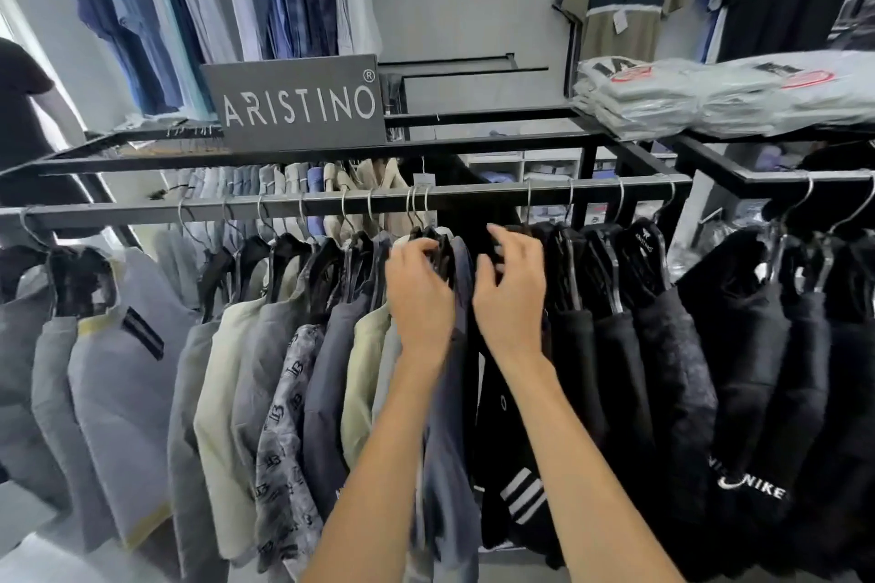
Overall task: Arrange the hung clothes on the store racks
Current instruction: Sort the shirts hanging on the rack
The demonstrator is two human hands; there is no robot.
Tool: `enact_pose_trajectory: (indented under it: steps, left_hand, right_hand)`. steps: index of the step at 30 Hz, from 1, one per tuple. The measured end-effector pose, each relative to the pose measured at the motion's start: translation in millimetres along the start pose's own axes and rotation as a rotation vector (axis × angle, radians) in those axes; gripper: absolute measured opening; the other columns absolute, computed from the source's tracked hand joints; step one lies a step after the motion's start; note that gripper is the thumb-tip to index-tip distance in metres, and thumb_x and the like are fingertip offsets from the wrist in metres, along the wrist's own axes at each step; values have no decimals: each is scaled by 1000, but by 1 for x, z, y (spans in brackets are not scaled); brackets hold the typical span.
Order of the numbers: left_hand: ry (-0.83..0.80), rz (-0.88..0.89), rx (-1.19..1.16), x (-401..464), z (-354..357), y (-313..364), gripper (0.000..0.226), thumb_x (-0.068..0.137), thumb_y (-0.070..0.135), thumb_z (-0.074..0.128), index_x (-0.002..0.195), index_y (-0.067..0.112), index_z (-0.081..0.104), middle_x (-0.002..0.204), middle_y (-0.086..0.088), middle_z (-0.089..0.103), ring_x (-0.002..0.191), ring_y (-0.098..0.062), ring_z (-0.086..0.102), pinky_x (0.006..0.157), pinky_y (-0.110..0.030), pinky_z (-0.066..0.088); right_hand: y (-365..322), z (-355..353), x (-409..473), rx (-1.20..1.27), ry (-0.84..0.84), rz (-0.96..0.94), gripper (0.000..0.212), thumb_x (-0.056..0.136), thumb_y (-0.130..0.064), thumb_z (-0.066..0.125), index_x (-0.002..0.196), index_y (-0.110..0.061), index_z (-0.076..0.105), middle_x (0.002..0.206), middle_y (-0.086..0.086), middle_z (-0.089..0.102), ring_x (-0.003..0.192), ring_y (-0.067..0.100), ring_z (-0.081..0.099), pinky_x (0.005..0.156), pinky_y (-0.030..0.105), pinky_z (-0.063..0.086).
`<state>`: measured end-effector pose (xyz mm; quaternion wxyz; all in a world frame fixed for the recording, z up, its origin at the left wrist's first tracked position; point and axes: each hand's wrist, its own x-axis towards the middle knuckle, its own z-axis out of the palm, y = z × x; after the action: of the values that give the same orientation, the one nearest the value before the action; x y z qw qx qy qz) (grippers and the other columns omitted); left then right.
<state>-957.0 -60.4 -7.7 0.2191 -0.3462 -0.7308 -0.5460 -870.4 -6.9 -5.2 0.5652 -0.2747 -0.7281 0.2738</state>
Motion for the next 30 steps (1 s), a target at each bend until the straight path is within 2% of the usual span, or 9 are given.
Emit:
enact_pose_trajectory:
  steps: [4, 7, 9, 12, 17, 21, 23, 26, 30]
  left_hand:
    - [-104, -76, 63, 4, -31, -47, 26, 90, -10, 46, 104, 5, 62, 106, -9, 54, 95, -20, 53, 76, -29, 43]
    - [-160, 28, 50, -10, -45, -68, 30, 82, -17, 49, 98, 6, 62, 105, -3, 52, 87, -8, 48, 71, -26, 44]
    - [-115, 20, 46, -17, -50, -76, 24, 85, -13, 53, 99, 4, 63, 110, -6, 52, 97, -13, 50, 79, -26, 45]
    - [-121, -22, 13, -25, -55, -79, 18, 96, 6, 54, 112, 2, 61, 119, -9, 53, 110, -19, 49, 93, -33, 44]
    - [-357, -410, -107, -31, -62, -75, 57, 97, 44, 53, 143, 14, 37, 132, -3, 55, 114, -19, 55, 86, -24, 37]
    - [-461, -515, -138, -33, -55, -81, 42, 94, 57, 49, 118, 24, 55, 103, 13, 61, 99, -14, 60, 79, -27, 42]
    - [-488, -525, -229, -36, -51, -89, 48, 88, 67, 50, 107, 24, 61, 98, 11, 67, 94, -10, 65, 77, -28, 50]
    - [-450, -608, -381, -42, -53, -90, 41, 90, 50, 61, 118, 20, 59, 103, 7, 70, 94, -4, 67, 76, -21, 52]
    - [-447, -574, -286, -42, -61, -82, 24, 100, 42, 46, 115, 26, 55, 95, 12, 65, 85, 0, 61, 67, -21, 46]
  right_hand:
    - [-20, 31, -14, 111, -263, 357, 50, 95, -23, 64, 142, -15, 48, 127, -1, 44, 115, 12, 53, 103, 27, 44]
    - [-22, 44, -34, 67, -402, 491, 55, 93, -27, 66, 143, -17, 44, 128, 0, 49, 120, 16, 51, 94, 21, 36]
    - [-22, 49, -47, 107, -449, 559, 48, 96, -26, 60, 142, -20, 45, 115, -8, 52, 115, 15, 55, 91, 23, 38]
    - [-15, 50, -53, 64, -438, 577, 47, 89, -29, 58, 135, -25, 50, 107, -13, 58, 108, 15, 59, 92, 31, 47]
    - [-10, 46, -49, 47, -427, 640, 53, 79, -34, 64, 131, -27, 55, 99, -17, 55, 97, 11, 60, 86, 32, 50]
    - [-8, 49, -52, 98, -409, 652, 48, 78, -35, 64, 126, -27, 58, 100, -9, 65, 91, 9, 62, 76, 26, 48]
    - [-6, 50, -53, 125, -410, 661, 44, 81, -33, 64, 124, -26, 59, 99, -8, 66, 89, 9, 63, 70, 24, 46]
    - [-3, 50, -54, 149, -414, 658, 39, 84, -28, 63, 123, -24, 60, 98, -7, 66, 86, 6, 62, 65, 21, 42]
    - [2, 48, -53, 187, -421, 673, 38, 86, -25, 63, 124, -23, 58, 100, -7, 66, 85, 6, 62, 65, 20, 41]
